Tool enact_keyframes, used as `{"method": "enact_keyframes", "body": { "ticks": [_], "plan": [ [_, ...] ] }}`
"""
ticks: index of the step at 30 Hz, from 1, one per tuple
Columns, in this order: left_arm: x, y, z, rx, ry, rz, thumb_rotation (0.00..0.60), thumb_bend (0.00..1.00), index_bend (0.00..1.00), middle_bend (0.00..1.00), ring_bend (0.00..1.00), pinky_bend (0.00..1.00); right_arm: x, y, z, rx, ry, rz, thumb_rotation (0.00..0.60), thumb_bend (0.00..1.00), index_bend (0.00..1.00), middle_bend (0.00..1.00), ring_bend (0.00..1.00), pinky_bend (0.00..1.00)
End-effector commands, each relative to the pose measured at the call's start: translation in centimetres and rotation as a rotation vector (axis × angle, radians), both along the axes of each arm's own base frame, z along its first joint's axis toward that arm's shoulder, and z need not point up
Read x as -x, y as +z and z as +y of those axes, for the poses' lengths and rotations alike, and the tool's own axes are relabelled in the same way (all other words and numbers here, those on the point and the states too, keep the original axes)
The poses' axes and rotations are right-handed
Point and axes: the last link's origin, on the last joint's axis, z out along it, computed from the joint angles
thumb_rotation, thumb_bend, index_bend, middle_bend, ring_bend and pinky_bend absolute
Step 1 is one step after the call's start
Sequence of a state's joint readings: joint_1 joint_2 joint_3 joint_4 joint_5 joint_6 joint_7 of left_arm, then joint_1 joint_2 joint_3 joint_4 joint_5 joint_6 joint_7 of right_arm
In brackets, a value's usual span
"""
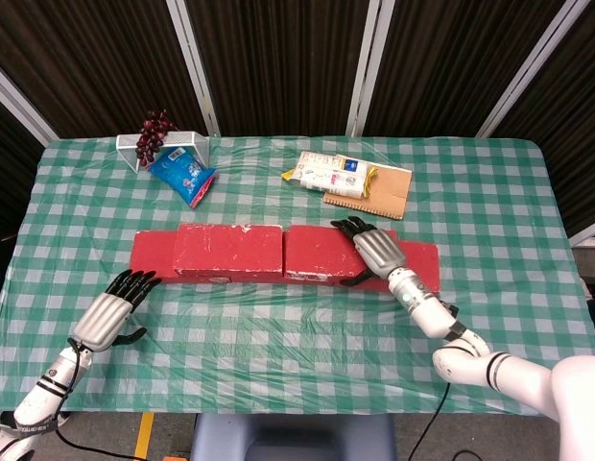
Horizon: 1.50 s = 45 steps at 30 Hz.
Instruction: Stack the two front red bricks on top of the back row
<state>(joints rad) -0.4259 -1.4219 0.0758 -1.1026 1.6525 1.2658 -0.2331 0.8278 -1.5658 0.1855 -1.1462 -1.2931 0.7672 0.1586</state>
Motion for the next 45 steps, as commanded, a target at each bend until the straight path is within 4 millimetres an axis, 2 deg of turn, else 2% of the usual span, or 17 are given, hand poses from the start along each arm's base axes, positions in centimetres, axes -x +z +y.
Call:
{"method": "enact_keyframes", "body": {
  "ticks": [1, 20, 23, 29, 34, 37, 40, 43, 45],
  "plan": [
    [0.0, 0.0, 0.0, 0.0, 0.0, 0.0, 0.6, 0.27, 0.0, 0.03, 0.0, 0.06, 0.0, 0.0, 0.0, -0.007, -0.007, 0.009, 0.6, 0.05, 0.0, 0.14, 0.01, 0.26],
    [0.0, 0.1, 0.0, -0.001, -0.001, -0.003, 0.6, 0.27, 0.0, 0.03, 0.0, 0.06, -0.7, -0.3, 0.2, 0.019, -0.031, -0.043, 0.59, 0.02, 0.0, 0.07, 0.0, 0.21],
    [0.0, 0.1, 0.0, -0.003, -0.003, -0.003, 0.6, 0.27, 0.0, 0.03, 0.0, 0.06, -1.0, 0.1, 0.3, 0.019, -0.034, -0.071, 0.579, 0.02, 0.0, 0.07, 0.0, 0.2],
    [-0.1, 0.1, -0.2, -0.006, -0.009, -0.004, 0.6, 0.27, 0.0, 0.03, 0.0, 0.06, -0.6, 2.5, 1.5, 0.036, -0.021, -0.122, 0.543, 0.02, 0.0, 0.07, 0.0, 0.2],
    [-0.2, 0.1, -0.2, -0.01, -0.011, -0.002, 0.6, 0.27, 0.0, 0.03, 0.0, 0.06, 1.0, 5.4, 2.6, 0.067, -0.009, -0.123, 0.538, 0.02, 0.0, 0.07, 0.0, 0.19],
    [-0.2, 0.1, -0.3, -0.011, -0.013, 0.001, 0.6, 0.27, 0.0, 0.03, 0.0, 0.06, 2.7, 6.9, 3.0, 0.099, -0.003, -0.078, 0.534, 0.01, 0.0, 0.07, 0.0, 0.19],
    [-0.2, 0.1, -0.3, -0.015, -0.013, 0.003, 0.6, 0.27, 0.0, 0.03, 0.0, 0.06, 4.8, 8.0, 3.1, 0.132, -0.013, -0.024, 0.521, 0.02, 0.11, 0.07, 0.0, 0.19],
    [-0.3, 0.1, -0.3, -0.018, -0.013, 0.005, 0.6, 0.27, 0.0, 0.03, 0.0, 0.06, 6.9, 9.0, 3.0, 0.149, -0.028, 0.041, 0.42, 0.1, 0.22, 0.07, 0.0, 0.17],
    [-0.4, 0.0, -0.4, -0.018, -0.016, 0.007, 0.6, 0.27, 0.0, 0.03, 0.0, 0.06, 8.1, 9.4, 2.8, 0.158, -0.038, 0.08, 0.359, 0.2, 0.28, 0.07, 0.0, 0.16]
  ]
}}
